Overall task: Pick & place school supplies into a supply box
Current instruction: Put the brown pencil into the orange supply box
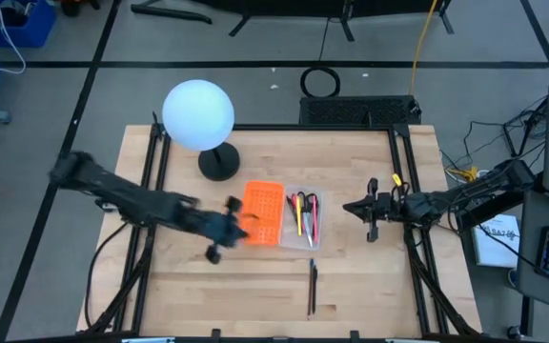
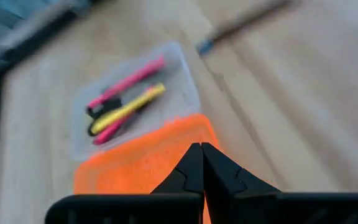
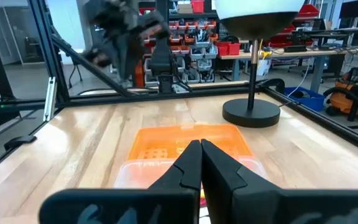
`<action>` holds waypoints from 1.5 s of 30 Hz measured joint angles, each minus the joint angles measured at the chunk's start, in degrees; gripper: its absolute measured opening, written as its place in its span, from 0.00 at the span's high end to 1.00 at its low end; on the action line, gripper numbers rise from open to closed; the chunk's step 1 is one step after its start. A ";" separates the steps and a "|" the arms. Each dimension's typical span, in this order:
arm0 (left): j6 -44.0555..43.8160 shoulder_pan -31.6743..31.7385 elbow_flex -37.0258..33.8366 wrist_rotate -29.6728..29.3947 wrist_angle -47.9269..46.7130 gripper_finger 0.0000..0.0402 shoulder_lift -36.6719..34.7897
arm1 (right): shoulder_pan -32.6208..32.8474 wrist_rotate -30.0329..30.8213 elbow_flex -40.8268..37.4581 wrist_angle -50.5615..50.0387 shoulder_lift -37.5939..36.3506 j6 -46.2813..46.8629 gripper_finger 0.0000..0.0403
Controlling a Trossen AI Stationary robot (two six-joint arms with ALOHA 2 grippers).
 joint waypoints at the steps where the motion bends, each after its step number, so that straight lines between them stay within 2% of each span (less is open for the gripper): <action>1: -1.98 0.30 -4.66 0.19 4.24 0.99 -4.48 | 0.00 -0.02 0.01 -0.02 0.29 0.01 1.00; 6: -9.37 3.01 -24.38 -1.37 17.50 0.99 -24.21 | 0.00 0.00 0.01 0.00 1.69 2.70 1.00; 11: -11.78 7.17 -35.73 -1.56 30.26 0.99 -37.80 | 0.00 0.00 -0.01 0.01 3.12 7.08 1.00; 16: -11.89 10.43 -42.41 -1.16 37.23 0.99 -43.71 | -0.04 0.13 -0.01 0.02 4.28 9.57 1.00; 21: -11.24 12.41 -48.54 4.52 45.31 0.99 -45.48 | -0.08 7.42 0.10 2.37 4.79 8.95 1.00; 24: -11.89 13.06 -49.67 6.31 46.10 0.99 -46.44 | 0.86 7.63 2.59 1.87 5.59 6.67 1.00; 29: -10.67 13.81 -48.80 4.68 46.41 0.97 -46.68 | 5.29 11.52 16.38 -4.57 12.43 4.01 1.00; 34: -10.32 14.32 -48.12 1.37 50.90 0.98 -46.59 | 12.00 16.80 35.63 -18.57 28.34 8.52 1.00; 39: -12.69 14.30 -48.12 1.41 49.51 0.99 -46.54 | 16.44 16.39 57.90 -35.45 48.68 17.74 1.00; 42: -12.22 14.30 -48.12 1.43 49.06 0.95 -46.50 | 17.06 16.20 72.01 -48.50 59.22 27.12 1.00; 45: -13.39 14.30 -48.12 1.48 49.12 0.91 -46.52 | 16.21 10.25 84.51 -61.59 68.00 37.06 1.00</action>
